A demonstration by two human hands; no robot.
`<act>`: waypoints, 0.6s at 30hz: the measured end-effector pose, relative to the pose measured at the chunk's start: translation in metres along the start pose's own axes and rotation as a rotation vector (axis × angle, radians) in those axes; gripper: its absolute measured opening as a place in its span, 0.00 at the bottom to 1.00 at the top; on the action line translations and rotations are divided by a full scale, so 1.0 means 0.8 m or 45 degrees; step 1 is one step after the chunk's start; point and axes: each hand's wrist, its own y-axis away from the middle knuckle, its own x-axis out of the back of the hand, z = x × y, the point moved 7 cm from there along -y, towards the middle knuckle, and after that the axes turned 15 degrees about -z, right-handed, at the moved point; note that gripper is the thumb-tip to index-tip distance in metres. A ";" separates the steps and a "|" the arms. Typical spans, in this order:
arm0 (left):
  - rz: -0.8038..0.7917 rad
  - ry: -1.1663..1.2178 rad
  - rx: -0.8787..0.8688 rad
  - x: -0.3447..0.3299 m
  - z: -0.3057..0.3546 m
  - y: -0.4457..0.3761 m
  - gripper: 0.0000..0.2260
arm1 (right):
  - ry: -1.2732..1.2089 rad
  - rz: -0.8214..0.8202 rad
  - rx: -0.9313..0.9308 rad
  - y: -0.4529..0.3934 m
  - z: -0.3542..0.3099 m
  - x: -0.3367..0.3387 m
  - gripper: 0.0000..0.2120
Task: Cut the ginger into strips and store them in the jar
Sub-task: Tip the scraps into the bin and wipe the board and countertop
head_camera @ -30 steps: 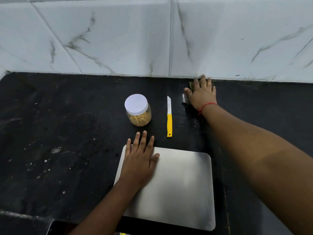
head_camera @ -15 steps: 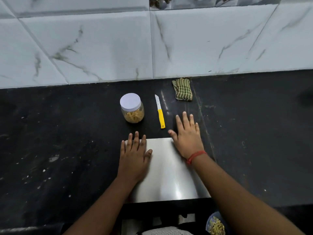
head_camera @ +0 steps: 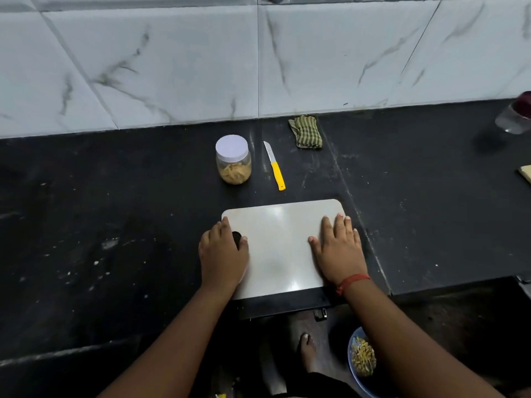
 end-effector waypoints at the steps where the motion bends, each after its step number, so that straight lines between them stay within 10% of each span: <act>1: -0.010 0.067 0.048 0.008 0.004 0.001 0.28 | 0.000 -0.005 -0.004 0.002 0.001 -0.003 0.32; 8: -0.089 1.026 0.409 0.029 -0.013 -0.034 0.05 | -0.014 -0.020 -0.010 0.010 0.000 -0.001 0.36; 18: 0.011 1.763 0.424 0.030 -0.027 -0.030 0.12 | -0.155 0.044 0.164 0.004 0.003 0.026 0.27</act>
